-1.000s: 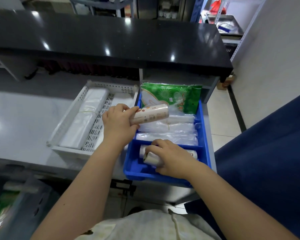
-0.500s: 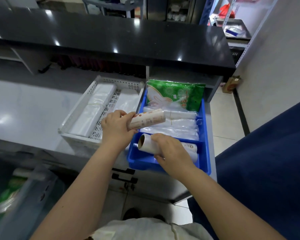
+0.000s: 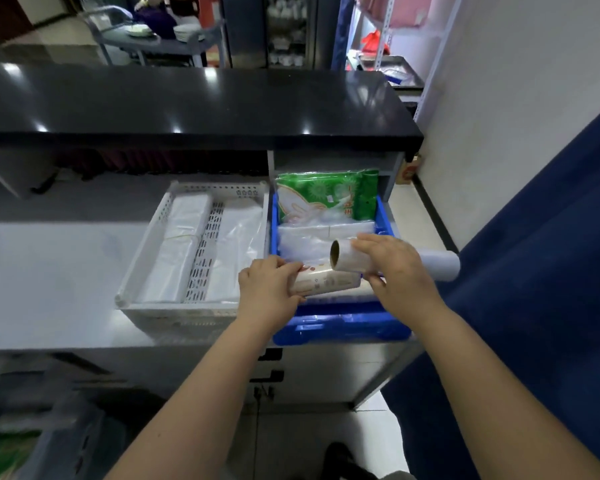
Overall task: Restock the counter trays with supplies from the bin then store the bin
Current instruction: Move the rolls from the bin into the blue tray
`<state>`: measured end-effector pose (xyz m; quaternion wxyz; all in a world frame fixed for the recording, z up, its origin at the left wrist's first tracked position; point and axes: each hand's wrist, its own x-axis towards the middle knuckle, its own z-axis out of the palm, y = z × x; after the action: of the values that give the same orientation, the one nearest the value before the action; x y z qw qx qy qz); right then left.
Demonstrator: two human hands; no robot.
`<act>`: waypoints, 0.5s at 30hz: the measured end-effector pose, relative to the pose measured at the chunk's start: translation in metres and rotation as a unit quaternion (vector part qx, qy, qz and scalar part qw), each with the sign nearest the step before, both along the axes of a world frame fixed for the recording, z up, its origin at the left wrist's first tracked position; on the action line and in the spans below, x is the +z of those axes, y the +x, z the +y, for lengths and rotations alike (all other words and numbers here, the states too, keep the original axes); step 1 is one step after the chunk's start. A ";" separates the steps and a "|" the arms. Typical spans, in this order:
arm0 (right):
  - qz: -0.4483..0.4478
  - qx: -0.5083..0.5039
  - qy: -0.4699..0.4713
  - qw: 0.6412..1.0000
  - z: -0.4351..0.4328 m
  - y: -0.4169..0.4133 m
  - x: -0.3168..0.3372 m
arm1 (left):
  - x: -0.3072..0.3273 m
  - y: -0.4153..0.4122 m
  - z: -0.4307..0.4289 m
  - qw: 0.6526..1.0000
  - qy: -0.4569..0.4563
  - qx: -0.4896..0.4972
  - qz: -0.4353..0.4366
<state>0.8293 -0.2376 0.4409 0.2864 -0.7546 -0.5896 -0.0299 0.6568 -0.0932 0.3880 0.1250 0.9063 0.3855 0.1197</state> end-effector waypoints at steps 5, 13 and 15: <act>0.008 -0.031 -0.045 0.998 0.001 0.008 -0.003 | -0.009 0.034 -0.027 0.996 -0.041 -0.076 0.025; 0.010 -0.011 -0.077 0.997 0.003 0.025 -0.021 | -0.034 0.046 -0.033 0.993 -0.083 -0.072 0.037; 0.007 0.003 -0.083 0.996 0.006 0.028 -0.025 | -0.036 0.044 -0.033 0.993 -0.097 -0.065 0.026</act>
<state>0.8569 -0.2319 0.4157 0.2271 -0.7746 -0.5898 0.0256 0.7006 -0.1263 0.3516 0.2102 0.9158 0.3387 0.0499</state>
